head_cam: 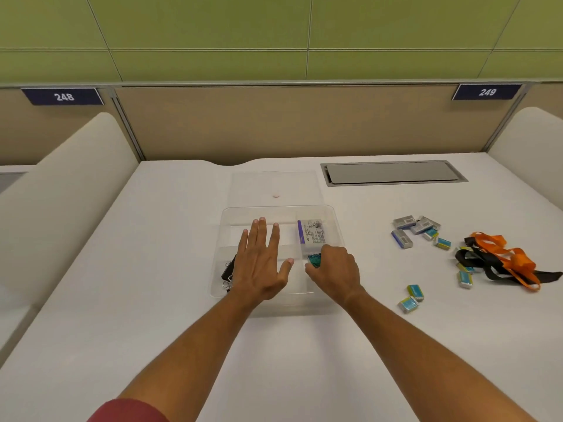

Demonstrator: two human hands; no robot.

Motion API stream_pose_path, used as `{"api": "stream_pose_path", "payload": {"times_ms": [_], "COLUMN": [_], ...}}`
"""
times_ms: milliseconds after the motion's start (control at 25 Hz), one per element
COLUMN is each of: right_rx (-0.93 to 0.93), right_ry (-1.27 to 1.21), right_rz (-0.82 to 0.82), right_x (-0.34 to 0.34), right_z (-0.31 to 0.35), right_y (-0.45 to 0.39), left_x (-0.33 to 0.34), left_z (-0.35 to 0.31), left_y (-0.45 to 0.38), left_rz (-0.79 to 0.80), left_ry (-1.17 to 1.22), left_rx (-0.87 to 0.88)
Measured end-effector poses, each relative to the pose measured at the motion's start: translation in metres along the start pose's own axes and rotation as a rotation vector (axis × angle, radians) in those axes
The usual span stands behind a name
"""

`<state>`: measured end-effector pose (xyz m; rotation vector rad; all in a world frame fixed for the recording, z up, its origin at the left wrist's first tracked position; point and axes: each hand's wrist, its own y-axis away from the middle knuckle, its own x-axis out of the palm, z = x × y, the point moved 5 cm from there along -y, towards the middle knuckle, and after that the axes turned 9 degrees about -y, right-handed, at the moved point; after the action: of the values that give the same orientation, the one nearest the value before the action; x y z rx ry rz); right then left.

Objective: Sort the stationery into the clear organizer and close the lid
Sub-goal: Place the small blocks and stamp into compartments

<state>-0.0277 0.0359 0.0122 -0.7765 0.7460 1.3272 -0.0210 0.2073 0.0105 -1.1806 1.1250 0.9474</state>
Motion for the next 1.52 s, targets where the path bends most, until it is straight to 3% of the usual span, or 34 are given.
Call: {"api": "stream_pose_path", "payload": {"times_ms": [480,760,920,1520], "right_rx": [0.071,-0.092,-0.212,0.049], "right_ry": [0.045,-0.019,0.073,0.2], "right_rz": [0.097,-0.037,-0.166,-0.104], "right_x": [0.014,-0.019,-0.042,-0.095], "right_z": [-0.005,-0.012,-0.033,-0.175], "right_y": [-0.006,-0.005,0.0,0.028], "left_x": [0.009,0.0,-0.004,0.005], "left_z": [0.0,-0.03,-0.057,-0.202], "left_y": [-0.002,-0.01,-0.014,-0.013], "left_rz": [0.015,0.02,0.04,0.166], "left_ry": [0.029,0.027,0.012,0.067], "left_rx": [0.052,0.085,0.137,0.339]}}
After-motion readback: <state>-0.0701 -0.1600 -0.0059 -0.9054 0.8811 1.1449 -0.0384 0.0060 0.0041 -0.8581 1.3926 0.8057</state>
